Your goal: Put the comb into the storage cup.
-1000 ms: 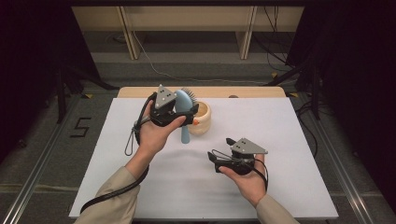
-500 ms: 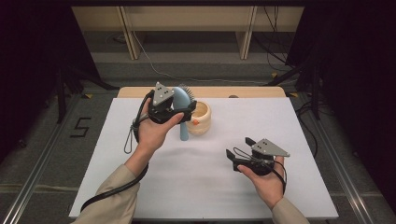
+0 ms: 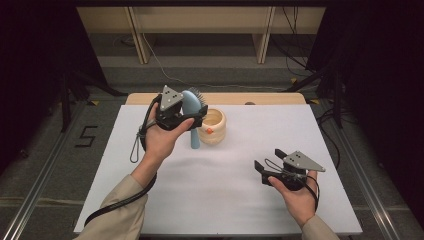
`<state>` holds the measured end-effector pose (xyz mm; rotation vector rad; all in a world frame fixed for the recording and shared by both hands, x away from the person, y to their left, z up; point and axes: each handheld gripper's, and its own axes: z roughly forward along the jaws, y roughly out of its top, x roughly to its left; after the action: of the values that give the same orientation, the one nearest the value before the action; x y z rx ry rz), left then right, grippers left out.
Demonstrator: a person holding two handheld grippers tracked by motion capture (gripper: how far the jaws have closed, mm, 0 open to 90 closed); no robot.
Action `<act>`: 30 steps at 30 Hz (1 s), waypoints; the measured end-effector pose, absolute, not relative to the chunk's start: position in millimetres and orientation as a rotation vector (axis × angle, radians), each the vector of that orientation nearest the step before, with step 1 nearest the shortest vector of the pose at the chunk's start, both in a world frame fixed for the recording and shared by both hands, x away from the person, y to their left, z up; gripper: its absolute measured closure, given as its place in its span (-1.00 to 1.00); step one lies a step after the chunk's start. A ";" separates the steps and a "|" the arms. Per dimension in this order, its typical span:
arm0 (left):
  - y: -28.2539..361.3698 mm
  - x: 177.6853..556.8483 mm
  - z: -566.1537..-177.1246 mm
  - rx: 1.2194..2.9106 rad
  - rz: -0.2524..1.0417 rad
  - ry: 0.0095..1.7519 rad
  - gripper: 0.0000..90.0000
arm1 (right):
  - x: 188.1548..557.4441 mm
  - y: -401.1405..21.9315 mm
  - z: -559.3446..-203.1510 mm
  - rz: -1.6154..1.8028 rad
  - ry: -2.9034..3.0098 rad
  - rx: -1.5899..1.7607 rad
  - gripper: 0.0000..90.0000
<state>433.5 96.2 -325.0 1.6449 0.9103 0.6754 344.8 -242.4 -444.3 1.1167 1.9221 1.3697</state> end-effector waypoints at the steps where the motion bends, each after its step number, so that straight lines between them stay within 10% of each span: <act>1: 96.5 433.8 -324.4 1.645 0.677 0.911 -0.57 | 344.3 -243.3 -444.7 1.371 1.918 1.118 -0.66; 30: 95.8 456.0 -310.6 1.612 0.714 0.952 -0.57 | 334.7 -255.0 -445.4 1.358 1.921 1.123 -0.65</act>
<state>456.0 95.8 -310.6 1.6120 0.9523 0.7139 334.7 -255.0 -445.4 1.1229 1.9206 1.3576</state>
